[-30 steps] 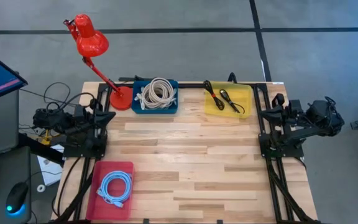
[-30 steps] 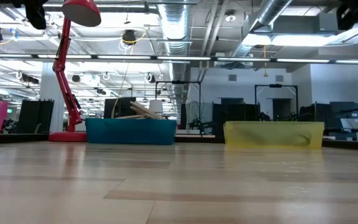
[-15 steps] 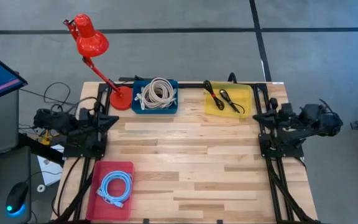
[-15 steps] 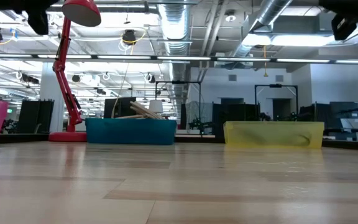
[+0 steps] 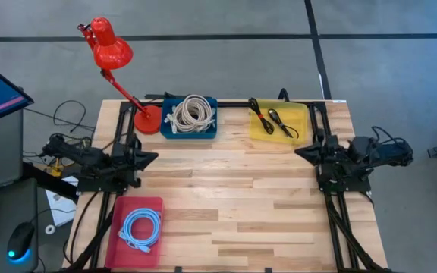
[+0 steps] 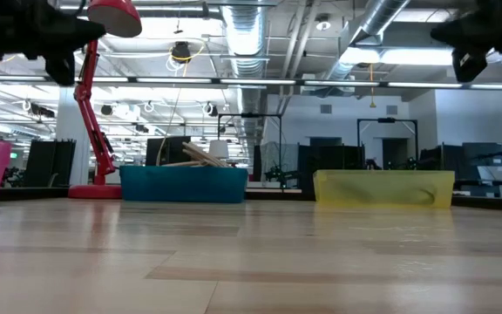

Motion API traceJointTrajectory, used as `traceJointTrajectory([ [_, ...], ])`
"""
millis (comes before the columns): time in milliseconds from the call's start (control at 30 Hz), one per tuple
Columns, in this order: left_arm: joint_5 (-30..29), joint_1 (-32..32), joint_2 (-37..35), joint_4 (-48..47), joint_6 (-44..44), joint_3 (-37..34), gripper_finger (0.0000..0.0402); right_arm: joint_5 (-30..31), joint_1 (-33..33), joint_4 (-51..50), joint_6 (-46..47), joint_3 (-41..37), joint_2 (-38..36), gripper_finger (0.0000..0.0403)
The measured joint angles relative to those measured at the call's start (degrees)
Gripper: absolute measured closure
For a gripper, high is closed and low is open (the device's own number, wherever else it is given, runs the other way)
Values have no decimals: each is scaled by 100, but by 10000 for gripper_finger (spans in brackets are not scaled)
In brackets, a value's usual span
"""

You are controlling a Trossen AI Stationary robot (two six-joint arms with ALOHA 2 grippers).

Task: Pick & Place USB Port
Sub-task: Return to Home Position

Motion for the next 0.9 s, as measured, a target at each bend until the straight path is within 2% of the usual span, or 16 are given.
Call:
traceJointTrajectory([
  [167, 2, 0, 0, 251, -300, -404, 399, 0, 0, -23, -2, -182, 0, 403],
  [767, 2, 0, 41, 225, -255, -411, 399, -15, 4, -130, -409, -207, 0, 403],
  [900, 2, 0, 41, 225, -255, -411, 399, -19, 4, -1, -410, -459, 0, 403],
])
